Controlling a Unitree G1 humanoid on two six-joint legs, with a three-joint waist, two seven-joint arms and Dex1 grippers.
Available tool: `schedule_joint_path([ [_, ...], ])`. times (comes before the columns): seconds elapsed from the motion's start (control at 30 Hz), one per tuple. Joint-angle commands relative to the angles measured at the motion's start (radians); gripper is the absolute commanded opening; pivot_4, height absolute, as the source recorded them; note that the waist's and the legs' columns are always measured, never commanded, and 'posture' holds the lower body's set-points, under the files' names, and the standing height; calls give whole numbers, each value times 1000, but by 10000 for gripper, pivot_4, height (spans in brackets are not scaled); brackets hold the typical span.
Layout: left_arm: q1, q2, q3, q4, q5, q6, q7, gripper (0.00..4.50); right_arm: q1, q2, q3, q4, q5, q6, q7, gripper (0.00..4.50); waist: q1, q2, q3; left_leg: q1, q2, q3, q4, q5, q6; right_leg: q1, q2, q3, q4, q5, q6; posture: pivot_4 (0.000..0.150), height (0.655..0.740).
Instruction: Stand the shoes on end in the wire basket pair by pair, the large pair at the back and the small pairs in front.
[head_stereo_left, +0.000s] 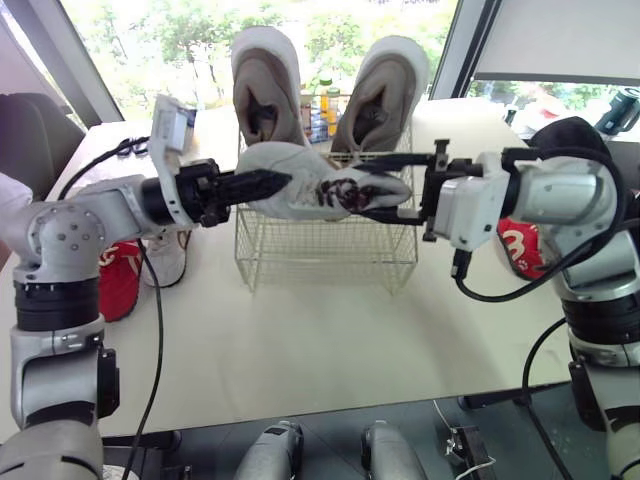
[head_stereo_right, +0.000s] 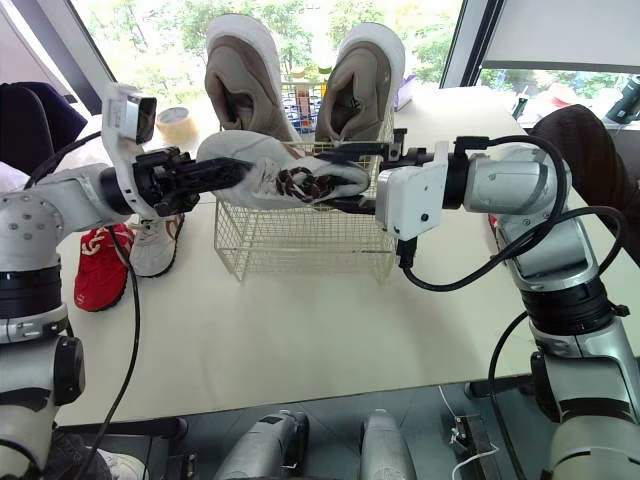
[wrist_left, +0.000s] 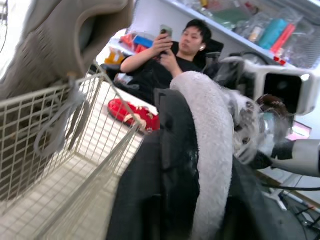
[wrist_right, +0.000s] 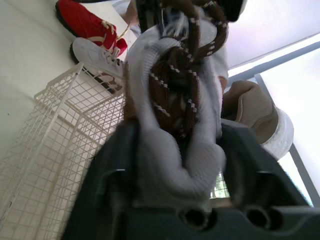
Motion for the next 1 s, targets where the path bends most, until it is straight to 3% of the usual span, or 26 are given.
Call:
schedule_joint_path([
  [0.03,-4,-24,59,3,-28,-5,33,2606,-14,-36,-113,-84,178,282,-41,44183,3,0,0,0,0,0,0,0,0,0,0,0,0,0,0,1500,7400],
  [0.23,8,-125,202,-6,-164,2,211,2606,83,-60,-367,-151,694,861,-231,45000,6,0,0,-1,0,-2,0,-2,3,1,-1,0,-1,0,0,1500,7400],
  [0.4,29,-243,259,-54,-288,-32,373,2606,160,113,-455,-135,1069,1022,-535,45000,1,-1,0,0,1,-2,0,-2,4,1,-1,0,-1,1,-1,1500,7400],
  [0.67,49,-342,223,-88,-300,-97,460,2606,74,411,-382,-109,1169,933,-808,45000,0,0,0,-1,0,0,0,0,0,-1,0,1,1,1,-1,1500,7400],
  [1.0,86,-365,174,-98,-250,-163,472,2606,28,514,-319,-112,1177,887,-872,45000,0,0,0,-1,0,0,0,0,0,-2,0,1,1,1,-1,1500,7400],
])
